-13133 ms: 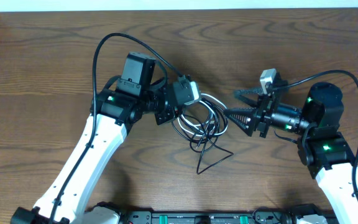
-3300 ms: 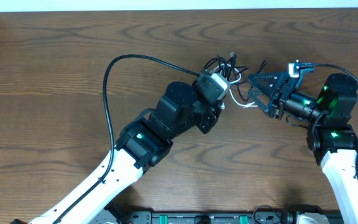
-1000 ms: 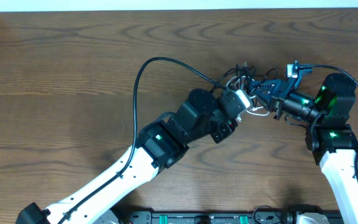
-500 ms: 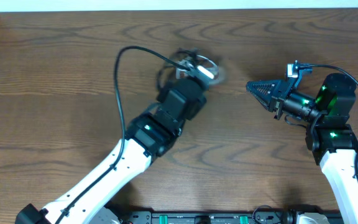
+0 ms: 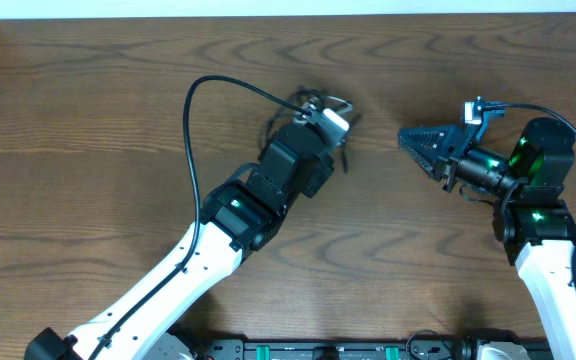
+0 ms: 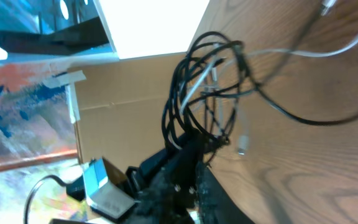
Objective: Untangle cables
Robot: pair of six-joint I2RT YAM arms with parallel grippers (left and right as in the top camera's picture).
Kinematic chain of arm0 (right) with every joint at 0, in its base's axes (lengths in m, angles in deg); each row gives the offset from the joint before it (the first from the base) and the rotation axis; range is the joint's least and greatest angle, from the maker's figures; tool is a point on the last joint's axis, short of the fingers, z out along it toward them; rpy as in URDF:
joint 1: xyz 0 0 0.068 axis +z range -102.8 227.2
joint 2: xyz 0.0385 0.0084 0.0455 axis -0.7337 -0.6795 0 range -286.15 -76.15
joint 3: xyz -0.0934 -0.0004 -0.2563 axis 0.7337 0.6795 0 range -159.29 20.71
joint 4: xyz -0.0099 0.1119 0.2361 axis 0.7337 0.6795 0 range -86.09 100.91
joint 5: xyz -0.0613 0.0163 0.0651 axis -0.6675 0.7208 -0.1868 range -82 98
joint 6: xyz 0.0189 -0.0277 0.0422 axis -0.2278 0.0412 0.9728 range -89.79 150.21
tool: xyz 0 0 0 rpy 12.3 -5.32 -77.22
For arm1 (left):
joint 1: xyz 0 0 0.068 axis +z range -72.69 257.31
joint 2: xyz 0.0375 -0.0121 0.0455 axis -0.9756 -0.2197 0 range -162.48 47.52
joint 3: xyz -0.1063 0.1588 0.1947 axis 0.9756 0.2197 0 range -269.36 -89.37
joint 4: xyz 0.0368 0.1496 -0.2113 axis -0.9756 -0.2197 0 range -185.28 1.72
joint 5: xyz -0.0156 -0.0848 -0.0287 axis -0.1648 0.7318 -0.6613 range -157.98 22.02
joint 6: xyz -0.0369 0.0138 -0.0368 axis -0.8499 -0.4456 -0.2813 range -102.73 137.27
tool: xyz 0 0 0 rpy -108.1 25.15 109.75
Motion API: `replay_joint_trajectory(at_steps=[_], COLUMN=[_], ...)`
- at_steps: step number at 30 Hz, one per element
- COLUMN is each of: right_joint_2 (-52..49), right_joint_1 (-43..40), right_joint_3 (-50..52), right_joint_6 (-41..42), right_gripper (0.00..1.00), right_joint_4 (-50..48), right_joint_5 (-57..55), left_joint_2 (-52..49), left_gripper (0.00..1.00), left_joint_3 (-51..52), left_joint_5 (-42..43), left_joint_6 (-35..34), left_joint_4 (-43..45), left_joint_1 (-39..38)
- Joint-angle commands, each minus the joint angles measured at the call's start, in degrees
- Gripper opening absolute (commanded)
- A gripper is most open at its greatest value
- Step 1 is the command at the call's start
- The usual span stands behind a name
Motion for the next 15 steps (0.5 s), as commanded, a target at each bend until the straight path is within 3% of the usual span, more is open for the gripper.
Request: replay_joint_trajectory(at_steps=[1, 6, 15], right_joint_2=[0.0, 0.0, 0.0], right_joint_1=[-0.2, -0.2, -0.2], right_joint_3=[-0.6, -0.6, -0.6], right_joint_6=[-1.4, -1.6, -2.2], right_gripper=[0.2, 0.22, 0.19], right_joint_4=[0.1, 0.1, 0.1], right_joint_5=[0.2, 0.3, 0.0], left_joint_2=[-0.2, -0.2, -0.2], left_gripper=[0.08, 0.08, 0.08], left_joint_3=[0.0, 0.0, 0.0], left_joint_5=[14.8, 23.4, 24.8], left_joint_6=[-0.2, -0.3, -3.7], left_joint_4=[2.3, 5.9, 8.9], left_joint_1=[0.1, 0.1, 0.1])
